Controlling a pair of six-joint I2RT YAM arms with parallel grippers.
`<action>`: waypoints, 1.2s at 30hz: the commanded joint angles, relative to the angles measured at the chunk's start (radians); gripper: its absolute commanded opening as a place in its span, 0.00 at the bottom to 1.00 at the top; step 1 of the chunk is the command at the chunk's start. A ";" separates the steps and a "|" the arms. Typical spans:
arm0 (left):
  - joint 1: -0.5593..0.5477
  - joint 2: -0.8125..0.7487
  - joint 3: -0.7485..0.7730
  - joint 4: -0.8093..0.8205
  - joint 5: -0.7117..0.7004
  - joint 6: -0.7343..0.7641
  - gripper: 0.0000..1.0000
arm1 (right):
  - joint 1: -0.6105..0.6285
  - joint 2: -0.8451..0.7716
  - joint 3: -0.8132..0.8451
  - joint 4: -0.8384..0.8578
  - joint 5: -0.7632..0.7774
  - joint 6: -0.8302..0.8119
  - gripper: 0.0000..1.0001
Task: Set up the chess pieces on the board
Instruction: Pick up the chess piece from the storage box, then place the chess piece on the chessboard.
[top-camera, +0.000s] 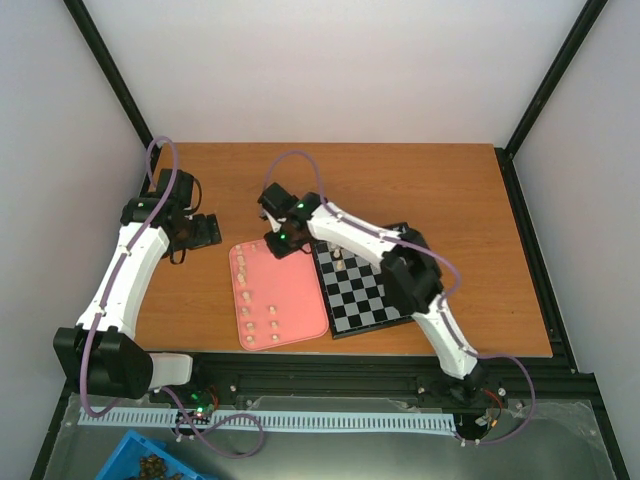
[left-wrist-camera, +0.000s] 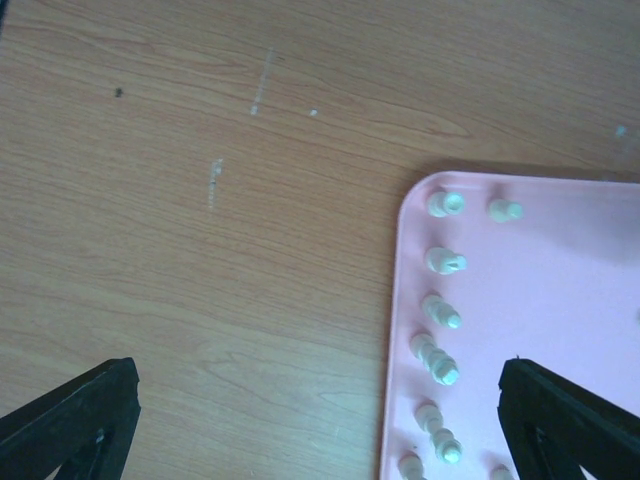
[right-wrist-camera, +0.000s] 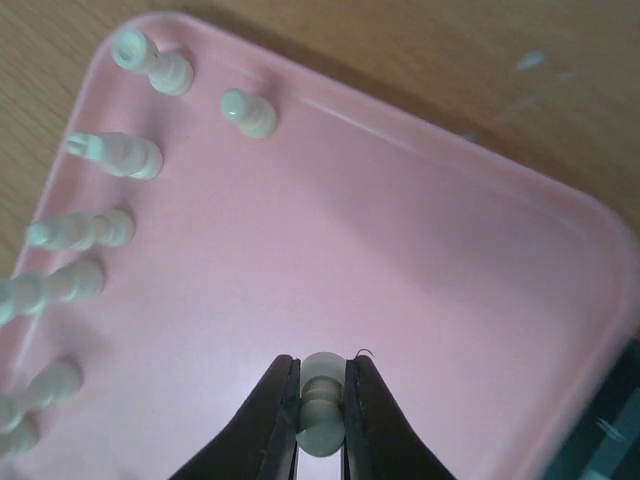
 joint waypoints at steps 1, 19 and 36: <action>0.003 -0.027 0.017 0.028 0.128 0.050 1.00 | -0.022 -0.236 -0.150 0.068 0.107 0.031 0.03; -0.190 0.172 0.016 0.166 0.296 0.012 0.70 | -0.131 -0.624 -0.708 0.119 0.194 0.095 0.03; -0.234 0.333 0.054 0.226 0.315 -0.023 0.67 | -0.121 -0.677 -0.841 0.120 0.148 0.108 0.03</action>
